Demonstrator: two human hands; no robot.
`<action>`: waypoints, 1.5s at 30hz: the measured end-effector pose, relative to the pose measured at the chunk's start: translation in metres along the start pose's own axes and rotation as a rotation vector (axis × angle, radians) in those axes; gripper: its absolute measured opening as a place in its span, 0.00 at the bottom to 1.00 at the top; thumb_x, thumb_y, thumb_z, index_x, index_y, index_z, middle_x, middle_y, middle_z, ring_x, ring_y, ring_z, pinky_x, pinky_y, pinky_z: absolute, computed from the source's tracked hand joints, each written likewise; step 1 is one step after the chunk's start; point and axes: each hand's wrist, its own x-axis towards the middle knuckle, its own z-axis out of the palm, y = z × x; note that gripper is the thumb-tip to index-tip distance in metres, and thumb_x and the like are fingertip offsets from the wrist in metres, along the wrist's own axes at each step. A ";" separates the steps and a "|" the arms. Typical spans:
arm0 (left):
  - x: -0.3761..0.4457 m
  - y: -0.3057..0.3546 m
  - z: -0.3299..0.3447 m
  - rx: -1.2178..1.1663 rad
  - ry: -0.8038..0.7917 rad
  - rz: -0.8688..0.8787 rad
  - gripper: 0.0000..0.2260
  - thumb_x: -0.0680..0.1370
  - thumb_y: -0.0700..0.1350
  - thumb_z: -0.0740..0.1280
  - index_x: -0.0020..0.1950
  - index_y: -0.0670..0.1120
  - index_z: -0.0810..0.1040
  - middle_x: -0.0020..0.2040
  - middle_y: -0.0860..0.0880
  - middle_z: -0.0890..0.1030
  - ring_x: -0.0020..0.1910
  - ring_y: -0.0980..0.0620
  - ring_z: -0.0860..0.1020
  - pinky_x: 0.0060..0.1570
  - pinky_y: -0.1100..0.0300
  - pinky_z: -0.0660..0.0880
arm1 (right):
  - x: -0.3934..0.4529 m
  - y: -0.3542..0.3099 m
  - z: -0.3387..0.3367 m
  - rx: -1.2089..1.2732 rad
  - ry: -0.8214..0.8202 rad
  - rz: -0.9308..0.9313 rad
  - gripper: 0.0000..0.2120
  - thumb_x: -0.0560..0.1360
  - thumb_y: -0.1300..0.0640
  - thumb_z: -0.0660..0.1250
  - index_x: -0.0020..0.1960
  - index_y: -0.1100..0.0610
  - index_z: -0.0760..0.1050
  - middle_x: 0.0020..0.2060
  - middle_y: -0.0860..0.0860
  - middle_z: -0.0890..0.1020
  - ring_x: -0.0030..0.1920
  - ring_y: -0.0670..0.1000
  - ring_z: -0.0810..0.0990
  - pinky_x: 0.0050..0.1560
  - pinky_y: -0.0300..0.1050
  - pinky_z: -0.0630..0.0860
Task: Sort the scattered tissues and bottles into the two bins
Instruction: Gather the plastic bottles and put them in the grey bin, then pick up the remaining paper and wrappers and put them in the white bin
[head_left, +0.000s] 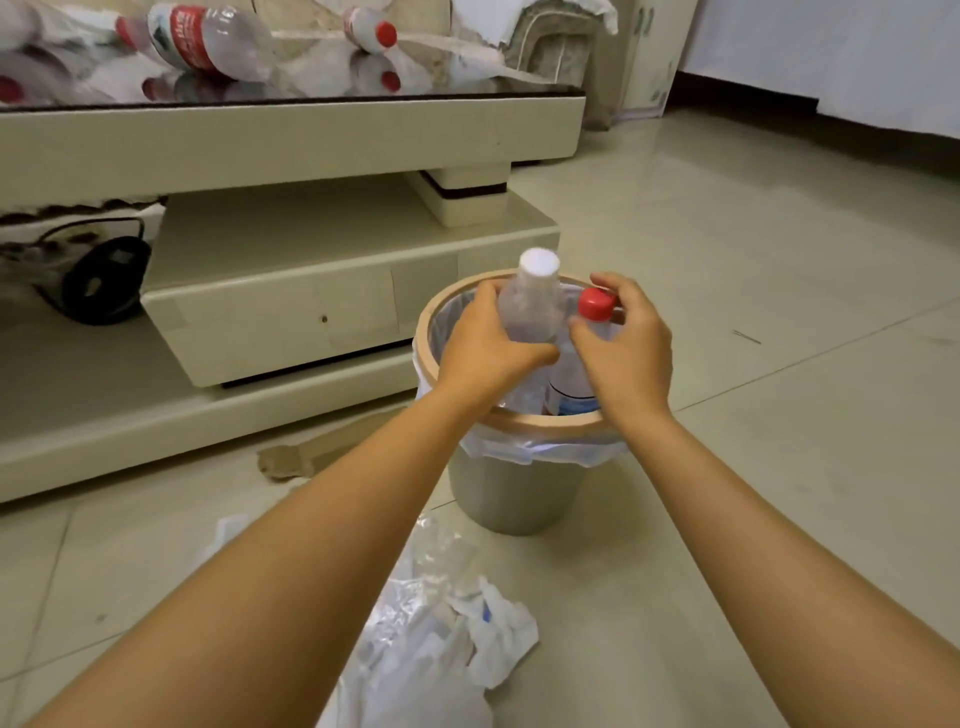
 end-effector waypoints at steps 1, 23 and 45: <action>0.000 0.000 0.000 0.011 0.008 -0.002 0.28 0.67 0.45 0.76 0.62 0.51 0.69 0.55 0.54 0.77 0.55 0.54 0.76 0.52 0.60 0.73 | -0.001 0.000 0.000 -0.013 -0.007 -0.008 0.17 0.72 0.58 0.68 0.60 0.48 0.74 0.55 0.46 0.80 0.54 0.48 0.78 0.54 0.47 0.78; -0.162 -0.054 -0.082 -0.129 0.026 -0.185 0.12 0.71 0.38 0.75 0.52 0.45 0.79 0.43 0.46 0.82 0.41 0.51 0.80 0.46 0.57 0.79 | -0.168 -0.077 0.011 0.210 -0.318 -0.152 0.07 0.72 0.61 0.69 0.49 0.52 0.78 0.40 0.44 0.81 0.40 0.46 0.80 0.42 0.40 0.78; -0.307 -0.166 -0.093 0.635 -0.186 -0.364 0.13 0.77 0.49 0.66 0.62 0.55 0.74 0.55 0.50 0.77 0.53 0.47 0.77 0.46 0.54 0.73 | -0.282 0.029 0.029 -0.584 -1.125 0.028 0.40 0.69 0.42 0.71 0.75 0.42 0.55 0.71 0.54 0.66 0.66 0.55 0.71 0.56 0.49 0.73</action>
